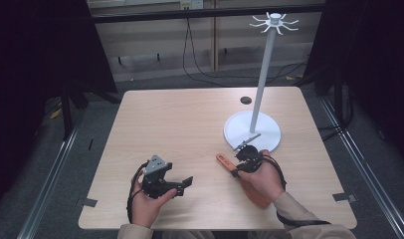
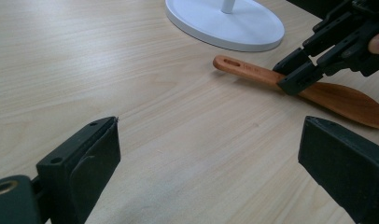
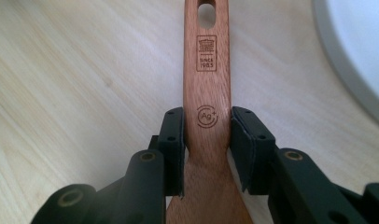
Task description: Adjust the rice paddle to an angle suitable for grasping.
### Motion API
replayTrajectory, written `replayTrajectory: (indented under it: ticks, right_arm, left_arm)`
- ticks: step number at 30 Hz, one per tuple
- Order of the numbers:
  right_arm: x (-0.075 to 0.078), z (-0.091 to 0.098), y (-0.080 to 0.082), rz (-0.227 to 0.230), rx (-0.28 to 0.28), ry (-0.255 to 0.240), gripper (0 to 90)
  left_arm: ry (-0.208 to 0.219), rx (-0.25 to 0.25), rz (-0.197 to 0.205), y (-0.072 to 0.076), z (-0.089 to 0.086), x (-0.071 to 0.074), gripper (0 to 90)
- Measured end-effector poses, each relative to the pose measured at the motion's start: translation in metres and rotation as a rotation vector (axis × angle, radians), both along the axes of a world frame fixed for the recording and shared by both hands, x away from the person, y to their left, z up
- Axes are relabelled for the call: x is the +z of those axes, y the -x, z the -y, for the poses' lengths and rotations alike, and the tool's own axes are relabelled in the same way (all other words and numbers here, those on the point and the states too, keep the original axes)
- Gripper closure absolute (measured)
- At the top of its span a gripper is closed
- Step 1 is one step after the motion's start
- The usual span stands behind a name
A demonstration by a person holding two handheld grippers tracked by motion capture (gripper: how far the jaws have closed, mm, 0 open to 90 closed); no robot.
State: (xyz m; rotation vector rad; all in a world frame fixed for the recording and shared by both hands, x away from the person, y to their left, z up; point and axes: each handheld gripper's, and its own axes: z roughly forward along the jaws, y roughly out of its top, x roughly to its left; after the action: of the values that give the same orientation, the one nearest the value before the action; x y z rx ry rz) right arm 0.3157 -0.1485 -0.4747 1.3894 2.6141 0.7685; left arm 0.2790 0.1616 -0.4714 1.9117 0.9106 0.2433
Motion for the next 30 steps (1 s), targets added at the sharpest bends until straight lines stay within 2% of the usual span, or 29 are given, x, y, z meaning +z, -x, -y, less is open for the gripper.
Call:
replayTrajectory:
  ticks: [1, 7, 11, 12, 13, 16, 20, 23, 27, 28, 30]
  right_arm:
    - [0.000, 0.002, 0.002, 0.018, -0.013, -0.021, 66.8]
    - [0.006, 0.019, 0.016, 0.193, -0.037, -0.165, 66.8]
    - [0.010, 0.028, 0.025, 0.267, -0.058, -0.256, 66.8]
    - [0.012, 0.032, 0.028, 0.311, -0.066, -0.303, 66.8]
    - [0.014, 0.034, 0.030, 0.321, -0.076, -0.315, 66.7]
    - [0.017, 0.044, 0.035, 0.385, -0.106, -0.419, 66.8]
    - [0.017, 0.052, 0.043, 0.481, -0.115, -0.498, 66.8]
    - [0.015, 0.055, 0.047, 0.524, -0.122, -0.539, 66.7]
    - [0.014, 0.058, 0.050, 0.556, -0.135, -0.576, 66.7]
    - [0.014, 0.060, 0.051, 0.558, -0.142, -0.599, 66.7]
    - [0.014, 0.063, 0.052, 0.589, -0.155, -0.620, 66.7]
  left_arm:
    - [0.001, 0.000, 0.000, 0.000, 0.000, 0.000, 5.7]
    - [0.004, 0.006, 0.009, -0.001, -0.001, 0.001, 5.9]
    - [0.015, 0.009, 0.012, -0.001, -0.002, 0.001, 5.9]
    - [0.019, 0.010, 0.012, -0.001, -0.002, 0.002, 5.9]
    - [0.023, 0.010, 0.011, 0.000, -0.002, 0.002, 5.9]
    - [0.023, 0.013, 0.018, 0.000, -0.003, 0.002, 5.9]
    - [0.026, 0.012, 0.017, -0.001, -0.002, 0.001, 5.9]
    - [0.024, 0.006, 0.020, -0.001, 0.000, 0.002, 5.9]
    - [0.026, 0.009, 0.023, -0.002, 0.000, 0.001, 5.9]
    - [0.025, 0.007, 0.022, -0.002, 0.000, 0.001, 5.9]
    - [0.028, 0.009, 0.020, -0.002, 0.000, 0.000, 5.9]
